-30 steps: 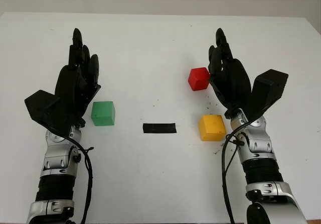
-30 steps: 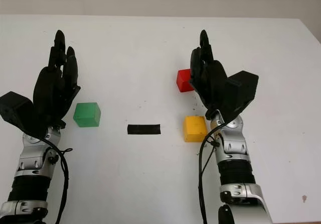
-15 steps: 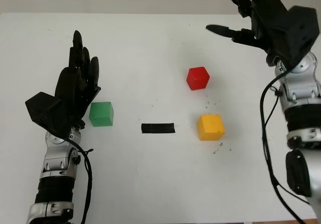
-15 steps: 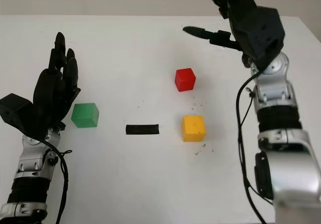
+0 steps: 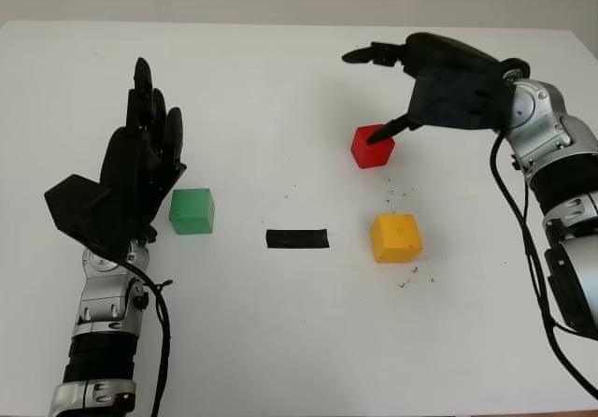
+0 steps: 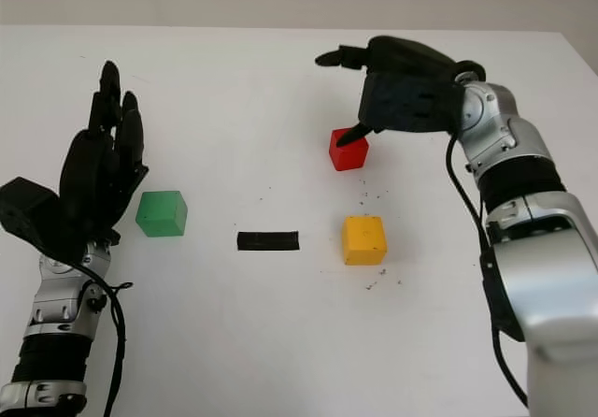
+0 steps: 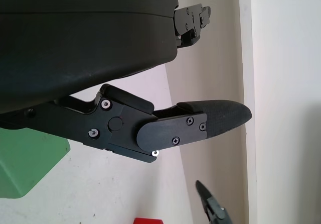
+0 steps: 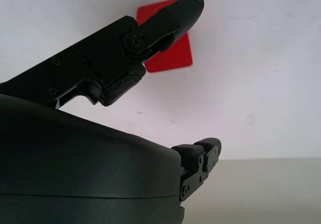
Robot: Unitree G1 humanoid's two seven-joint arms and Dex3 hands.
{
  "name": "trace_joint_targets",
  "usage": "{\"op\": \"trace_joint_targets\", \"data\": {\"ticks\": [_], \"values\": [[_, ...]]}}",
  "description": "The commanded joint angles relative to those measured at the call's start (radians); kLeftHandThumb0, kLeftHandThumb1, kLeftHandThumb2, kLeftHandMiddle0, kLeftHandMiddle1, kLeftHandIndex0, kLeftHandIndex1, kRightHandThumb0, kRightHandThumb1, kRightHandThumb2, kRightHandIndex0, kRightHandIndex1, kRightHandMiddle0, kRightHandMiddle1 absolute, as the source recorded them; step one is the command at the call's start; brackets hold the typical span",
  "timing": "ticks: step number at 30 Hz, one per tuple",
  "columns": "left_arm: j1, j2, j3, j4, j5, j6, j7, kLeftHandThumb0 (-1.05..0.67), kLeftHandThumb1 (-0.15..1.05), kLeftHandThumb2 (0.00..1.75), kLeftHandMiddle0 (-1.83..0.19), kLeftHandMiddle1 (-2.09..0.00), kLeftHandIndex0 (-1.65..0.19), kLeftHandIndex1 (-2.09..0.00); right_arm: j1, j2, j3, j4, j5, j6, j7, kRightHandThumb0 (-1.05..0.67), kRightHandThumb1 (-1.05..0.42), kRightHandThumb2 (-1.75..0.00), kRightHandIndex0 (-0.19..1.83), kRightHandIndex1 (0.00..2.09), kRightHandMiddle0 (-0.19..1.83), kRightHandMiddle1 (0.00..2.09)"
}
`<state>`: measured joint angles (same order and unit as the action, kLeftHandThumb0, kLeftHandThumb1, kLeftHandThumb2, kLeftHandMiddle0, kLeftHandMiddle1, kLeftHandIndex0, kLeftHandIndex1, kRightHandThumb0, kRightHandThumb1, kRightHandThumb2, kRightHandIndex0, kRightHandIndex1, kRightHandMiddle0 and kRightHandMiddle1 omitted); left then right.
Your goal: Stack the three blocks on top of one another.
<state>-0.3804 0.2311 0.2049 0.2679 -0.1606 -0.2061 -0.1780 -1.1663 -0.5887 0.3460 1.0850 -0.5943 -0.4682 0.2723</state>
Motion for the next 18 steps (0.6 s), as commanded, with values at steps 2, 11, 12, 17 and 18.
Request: {"op": "trace_joint_targets", "data": {"ticks": [2,11,12,17,18], "values": [[0.008,0.011,0.005,-0.019,-0.006,0.000,-0.008,-0.72,1.05,0.58,0.19,0.00,0.19,0.00,-0.037,-0.002,0.040,0.006,-0.044,0.008,-0.029,-0.67,-0.76,-0.06,0.11,0.04,0.27,0.12],[0.017,0.010,0.001,-0.024,0.009,-0.004,-0.001,-0.71,1.05,0.58,0.19,0.00,0.19,0.00,-0.043,-0.008,0.103,0.024,-0.105,-0.010,-0.055,-0.64,-0.79,-0.06,0.12,0.05,0.31,0.09],[0.017,0.009,0.001,-0.023,0.009,-0.004,0.000,-0.70,1.05,0.58,0.19,0.00,0.19,0.00,-0.044,-0.009,0.111,0.025,-0.114,-0.011,-0.057,-0.65,-0.80,-0.06,0.12,0.05,0.32,0.09],[0.016,0.009,-0.001,-0.016,0.016,-0.014,0.005,-0.72,1.05,0.57,0.19,0.00,0.19,0.00,-0.043,-0.007,0.152,0.030,-0.164,0.005,-0.093,-0.62,-0.81,-0.06,0.14,0.06,0.34,0.08],[0.016,0.009,-0.002,-0.015,0.017,-0.016,0.004,-0.72,1.05,0.56,0.19,0.00,0.19,0.00,-0.041,-0.005,0.154,0.032,-0.167,0.005,-0.107,-0.60,-0.82,-0.06,0.14,0.06,0.34,0.08]]}}
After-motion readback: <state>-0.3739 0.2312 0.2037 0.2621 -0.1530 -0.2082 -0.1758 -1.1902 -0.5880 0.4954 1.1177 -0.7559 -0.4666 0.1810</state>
